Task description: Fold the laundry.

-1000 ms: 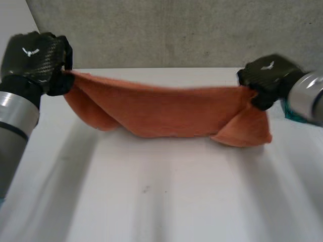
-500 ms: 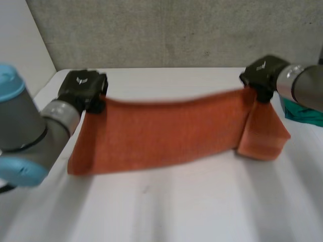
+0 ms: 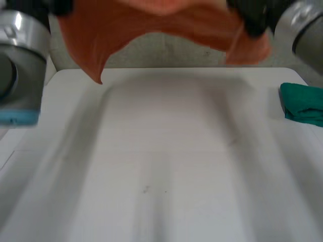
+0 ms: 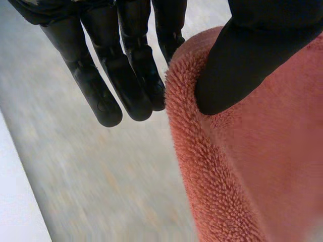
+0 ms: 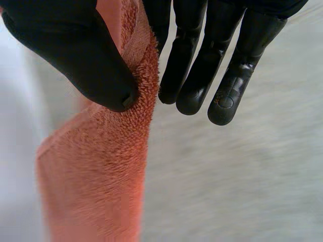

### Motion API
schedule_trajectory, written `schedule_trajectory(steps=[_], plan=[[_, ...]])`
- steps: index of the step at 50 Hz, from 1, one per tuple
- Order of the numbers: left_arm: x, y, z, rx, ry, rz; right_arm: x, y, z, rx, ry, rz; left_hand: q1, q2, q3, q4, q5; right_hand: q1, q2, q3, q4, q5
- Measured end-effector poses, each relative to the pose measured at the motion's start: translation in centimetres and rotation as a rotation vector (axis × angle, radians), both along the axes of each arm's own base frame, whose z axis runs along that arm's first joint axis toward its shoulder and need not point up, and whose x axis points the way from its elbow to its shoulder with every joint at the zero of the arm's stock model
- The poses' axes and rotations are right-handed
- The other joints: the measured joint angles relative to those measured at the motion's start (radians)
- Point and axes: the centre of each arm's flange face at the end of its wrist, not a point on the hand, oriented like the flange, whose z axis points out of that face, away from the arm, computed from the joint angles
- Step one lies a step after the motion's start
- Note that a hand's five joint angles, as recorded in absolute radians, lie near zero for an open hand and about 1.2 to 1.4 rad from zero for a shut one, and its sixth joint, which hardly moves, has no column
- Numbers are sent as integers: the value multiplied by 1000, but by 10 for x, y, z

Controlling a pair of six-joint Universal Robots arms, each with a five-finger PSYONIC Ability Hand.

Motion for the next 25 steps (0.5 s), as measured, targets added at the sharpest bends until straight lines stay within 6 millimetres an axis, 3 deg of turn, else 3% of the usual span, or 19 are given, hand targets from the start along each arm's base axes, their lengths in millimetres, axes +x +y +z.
schedule_trajectory(steps=[4,5,6,7,9,10,11,14,17,22,23,25], plan=[[4,8,-43,128,-51,1,-10,4,-33,181,111,10,0,0,0,0,0,0,0,0,0,0],[4,8,-43,128,-51,1,-10,4,-33,181,111,10,0,0,0,0,0,0,0,0,0,0],[7,14,-69,204,-81,2,-15,5,-46,239,158,8,0,0,0,0,0,0,0,0,0,0],[9,17,-83,243,-96,3,-24,6,-69,334,252,8,0,0,0,0,0,0,0,0,0,0],[9,19,-91,266,-105,4,-26,6,-77,361,284,9,0,0,0,0,0,0,0,0,0,0],[12,27,-118,344,-136,3,-32,8,-100,430,379,22,0,0,0,0,0,0,0,0,0,0],[12,27,-118,344,-136,3,-32,8,-100,430,379,22,0,0,0,0,0,0,0,0,0,0],[15,38,-152,441,-176,-2,-37,13,-137,516,507,59,0,0,0,0,0,0,0,0,0,0],[12,44,-173,500,-204,-15,-37,13,-158,555,550,68,0,0,0,0,0,0,0,0,0,0],[5,47,-190,543,-229,-35,-35,6,-180,572,519,38,0,0,0,0,0,-13,-24,-17,-19,-16],[4,47,-191,547,-232,-38,-35,3,-184,574,481,19,0,0,0,0,0,-313,-416,-405,-414,-388],[3,46,-191,546,-232,-38,-34,0,-186,579,415,-7,0,0,0,0,0,-418,-516,-507,-519,-492]])
